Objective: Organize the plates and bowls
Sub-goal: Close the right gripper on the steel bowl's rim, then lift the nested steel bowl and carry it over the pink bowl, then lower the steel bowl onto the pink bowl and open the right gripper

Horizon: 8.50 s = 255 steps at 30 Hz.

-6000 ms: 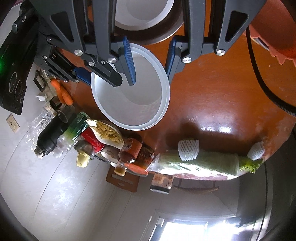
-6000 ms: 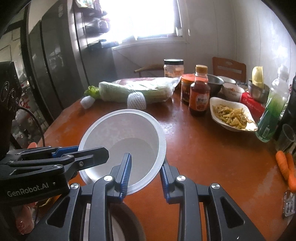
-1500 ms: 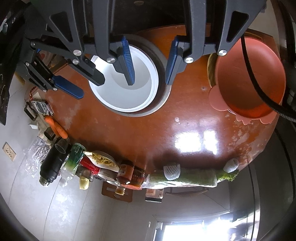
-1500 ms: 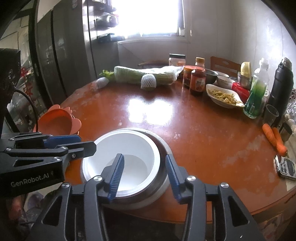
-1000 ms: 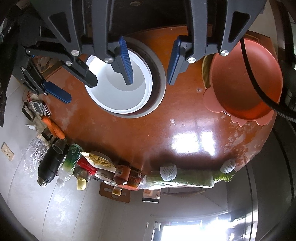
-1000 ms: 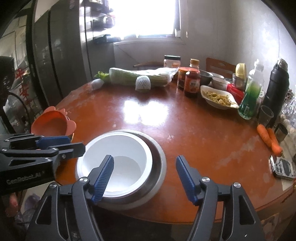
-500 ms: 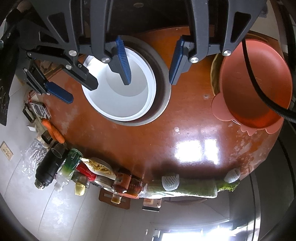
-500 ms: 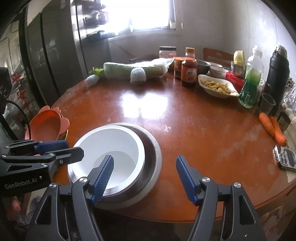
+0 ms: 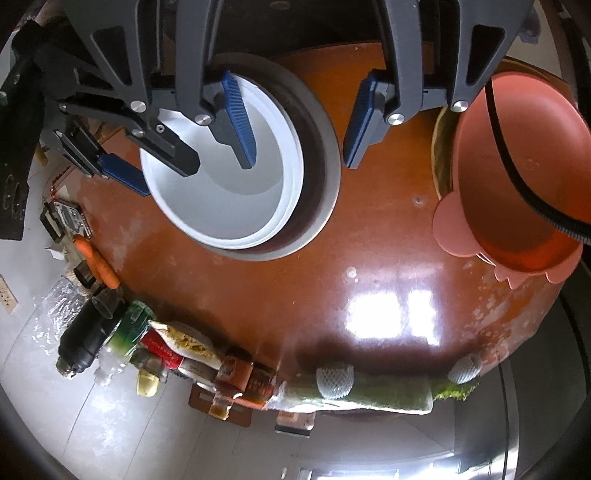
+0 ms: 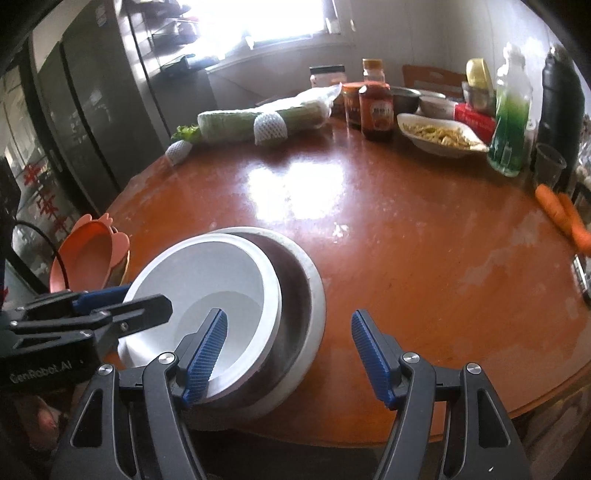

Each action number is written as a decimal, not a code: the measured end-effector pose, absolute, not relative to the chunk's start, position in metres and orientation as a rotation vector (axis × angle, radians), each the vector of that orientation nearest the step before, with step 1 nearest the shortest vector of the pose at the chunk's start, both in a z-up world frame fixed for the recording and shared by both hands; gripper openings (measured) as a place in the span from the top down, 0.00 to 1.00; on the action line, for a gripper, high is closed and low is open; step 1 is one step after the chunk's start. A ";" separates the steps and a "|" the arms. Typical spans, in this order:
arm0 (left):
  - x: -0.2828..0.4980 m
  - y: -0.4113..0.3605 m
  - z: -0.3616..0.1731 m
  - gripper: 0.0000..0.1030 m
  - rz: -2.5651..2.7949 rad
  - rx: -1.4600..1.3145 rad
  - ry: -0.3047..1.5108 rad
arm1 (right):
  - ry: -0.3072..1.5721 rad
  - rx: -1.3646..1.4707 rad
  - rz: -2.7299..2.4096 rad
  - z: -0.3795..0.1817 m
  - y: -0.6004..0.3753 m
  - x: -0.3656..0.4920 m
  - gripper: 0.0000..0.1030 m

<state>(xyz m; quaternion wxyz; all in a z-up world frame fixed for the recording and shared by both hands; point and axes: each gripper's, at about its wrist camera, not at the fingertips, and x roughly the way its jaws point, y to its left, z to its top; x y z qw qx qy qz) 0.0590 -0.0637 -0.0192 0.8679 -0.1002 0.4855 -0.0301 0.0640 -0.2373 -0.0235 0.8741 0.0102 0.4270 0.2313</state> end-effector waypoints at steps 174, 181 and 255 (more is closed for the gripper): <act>0.000 0.127 0.001 0.58 0.236 -0.295 0.826 | 0.797 -0.234 0.754 -0.002 -0.012 0.056 0.58; -0.002 0.128 0.003 0.57 0.242 -0.287 0.819 | 0.797 -0.237 0.753 -0.003 -0.013 0.055 0.58; 0.015 0.107 0.002 0.41 0.267 -0.136 0.815 | 0.789 -0.213 0.702 -0.013 -0.025 0.072 0.34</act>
